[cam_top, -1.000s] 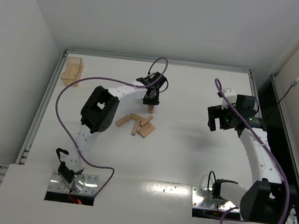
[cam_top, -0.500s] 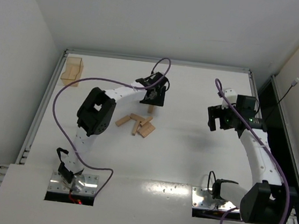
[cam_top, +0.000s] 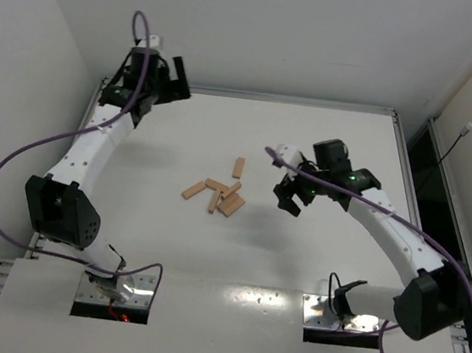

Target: Build the wood block tower

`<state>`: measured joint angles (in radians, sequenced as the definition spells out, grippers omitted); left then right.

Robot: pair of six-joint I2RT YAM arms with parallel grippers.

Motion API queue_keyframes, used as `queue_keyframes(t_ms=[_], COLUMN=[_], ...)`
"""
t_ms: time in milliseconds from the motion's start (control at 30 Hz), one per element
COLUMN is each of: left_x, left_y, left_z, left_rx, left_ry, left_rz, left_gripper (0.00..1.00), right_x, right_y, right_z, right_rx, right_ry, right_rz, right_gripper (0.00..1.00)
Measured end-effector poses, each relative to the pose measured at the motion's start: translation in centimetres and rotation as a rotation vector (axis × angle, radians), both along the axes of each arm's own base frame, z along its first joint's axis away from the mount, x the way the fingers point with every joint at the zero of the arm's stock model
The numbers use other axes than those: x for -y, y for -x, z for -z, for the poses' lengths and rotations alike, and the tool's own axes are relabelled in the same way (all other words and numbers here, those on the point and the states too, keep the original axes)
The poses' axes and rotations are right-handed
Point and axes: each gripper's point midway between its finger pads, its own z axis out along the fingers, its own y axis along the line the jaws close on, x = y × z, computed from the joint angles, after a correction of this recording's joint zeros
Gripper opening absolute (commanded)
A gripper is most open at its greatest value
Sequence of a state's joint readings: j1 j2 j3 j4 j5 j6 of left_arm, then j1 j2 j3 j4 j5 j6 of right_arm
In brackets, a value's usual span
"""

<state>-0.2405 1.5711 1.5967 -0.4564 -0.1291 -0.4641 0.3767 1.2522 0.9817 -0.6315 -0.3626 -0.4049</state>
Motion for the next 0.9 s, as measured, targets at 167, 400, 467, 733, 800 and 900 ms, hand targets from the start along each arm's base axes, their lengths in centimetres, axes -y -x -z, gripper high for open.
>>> queue_keyframes(t_ms=[167, 400, 467, 733, 800, 900], left_x=[-8.0, -10.1, -10.2, -9.9, -10.0, -10.2], left_y=[0.4, 3.2, 3.2, 2.6, 2.6, 2.5], left_z=[7.1, 12.9, 12.8, 14.8, 15.2, 15.5], left_rx=[-0.199, -0.371, -0.369, -0.420, -0.430, -0.437], left_ry=[0.019, 0.116, 0.136, 0.214, 0.226, 0.246], left_rz=[-0.094, -0.060, -0.048, 0.008, 0.010, 0.014], left_gripper=[0.95, 0.95, 0.95, 0.95, 0.95, 0.95], right_x=[-6.2, -10.6, -11.7, -15.9, -16.9, -17.4], right_y=[-0.7, -3.2, -4.2, -5.9, -6.3, -6.1], right_z=[0.7, 4.5, 5.2, 7.4, 7.7, 8.5], right_rx=[0.083, 0.155, 0.167, 0.199, 0.201, 0.198], right_ry=[0.076, 0.169, 0.184, 0.221, 0.220, 0.230], right_rz=[-0.321, -0.571, -0.614, -0.786, -0.823, -0.871], right_gripper=[0.68, 0.54, 0.52, 0.44, 0.43, 0.43])
